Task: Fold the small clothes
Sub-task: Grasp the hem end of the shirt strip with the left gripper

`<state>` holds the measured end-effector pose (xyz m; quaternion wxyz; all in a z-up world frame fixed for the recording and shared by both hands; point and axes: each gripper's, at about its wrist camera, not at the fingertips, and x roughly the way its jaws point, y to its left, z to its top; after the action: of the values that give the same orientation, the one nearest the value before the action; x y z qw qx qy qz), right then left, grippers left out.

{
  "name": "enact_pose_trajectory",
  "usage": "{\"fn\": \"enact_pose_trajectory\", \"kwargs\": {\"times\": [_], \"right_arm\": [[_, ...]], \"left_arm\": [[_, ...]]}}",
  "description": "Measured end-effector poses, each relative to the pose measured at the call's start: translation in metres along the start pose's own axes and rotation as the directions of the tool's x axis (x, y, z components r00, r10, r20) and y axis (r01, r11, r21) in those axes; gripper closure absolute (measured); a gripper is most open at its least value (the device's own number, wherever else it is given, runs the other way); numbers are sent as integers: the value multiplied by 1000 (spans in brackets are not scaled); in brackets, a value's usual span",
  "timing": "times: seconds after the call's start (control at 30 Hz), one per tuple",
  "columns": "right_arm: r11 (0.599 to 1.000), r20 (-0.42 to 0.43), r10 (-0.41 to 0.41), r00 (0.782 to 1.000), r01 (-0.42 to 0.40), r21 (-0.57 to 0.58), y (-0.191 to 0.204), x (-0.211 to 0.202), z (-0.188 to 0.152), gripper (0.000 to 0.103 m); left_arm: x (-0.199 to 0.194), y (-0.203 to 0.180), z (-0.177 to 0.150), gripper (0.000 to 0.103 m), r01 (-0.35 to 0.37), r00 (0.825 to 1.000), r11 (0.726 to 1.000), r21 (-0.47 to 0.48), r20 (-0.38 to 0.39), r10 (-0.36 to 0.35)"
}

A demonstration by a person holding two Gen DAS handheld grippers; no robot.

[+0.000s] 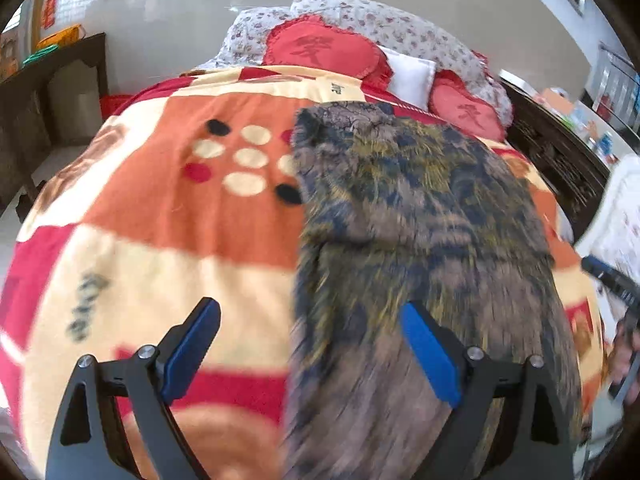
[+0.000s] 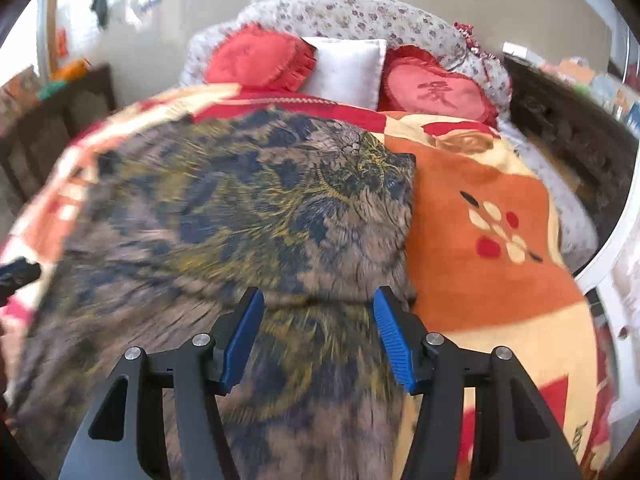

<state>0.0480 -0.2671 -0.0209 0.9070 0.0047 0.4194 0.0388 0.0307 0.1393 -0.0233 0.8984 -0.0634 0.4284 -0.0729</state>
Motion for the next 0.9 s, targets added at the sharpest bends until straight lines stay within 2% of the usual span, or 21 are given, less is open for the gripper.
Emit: {"fn": "enact_pose_trajectory", "kwargs": {"times": [0.07,0.13,0.2,0.27,0.43,0.5,0.53,0.57,0.6,0.63,0.67,0.73,0.77,0.83,0.9], "right_arm": [[998,8,47,999,-47,31,-20,-33,-24,61],[999,11,39,999,-39,31,-33,-56,-48,61],[1000,1,-16,1000,16,6,-43,-76,-74,61],[997,-15,-69,998,68,-39,-45,-91,-100,61],[997,4,-69,998,69,-35,-49,-115,-127,61],[998,26,-68,997,69,-9,-50,-120,-128,61],[998,34,-61,998,61,3,-49,-122,-128,61],[998,42,-55,998,54,12,-49,-124,-128,61],[999,48,-50,998,49,20,-47,-126,-129,61],[999,44,-43,998,42,22,-46,-126,-130,61],[999,37,-36,999,36,17,-44,-127,-133,61],[999,26,-42,999,42,3,-40,-127,-139,61],[999,14,-44,999,44,2,-39,-126,-143,61],[999,-13,-36,999,37,25,-40,-130,-153,61],[998,-40,-17,999,19,54,-43,-135,-165,61]], "left_arm": [[-8,15,-19,8,11,998,1000,5,-57,-10],[-10,26,-39,9,44,989,999,-1,-143,-43],[-14,27,-61,9,99,970,995,-3,-222,-97],[-20,18,-84,9,191,940,982,2,-287,-182],[-42,-2,-123,9,337,888,941,34,-343,-306],[-50,0,-131,9,390,856,921,-15,-362,-369],[-52,2,-135,10,419,833,906,-55,-374,-408],[-54,4,-140,10,453,800,885,-109,-389,-457],[-54,5,-147,10,469,775,871,-146,-405,-485],[-56,5,-151,14,469,777,872,-141,-402,-484],[-61,3,-153,19,449,805,887,-104,-384,-452],[-63,8,-151,42,399,836,909,-118,-361,-414],[-61,11,-150,45,387,842,911,-146,-346,-413],[-60,16,-153,58,360,853,918,-168,-338,-396],[-61,13,-153,59,345,862,927,-148,-340,-375]]}}
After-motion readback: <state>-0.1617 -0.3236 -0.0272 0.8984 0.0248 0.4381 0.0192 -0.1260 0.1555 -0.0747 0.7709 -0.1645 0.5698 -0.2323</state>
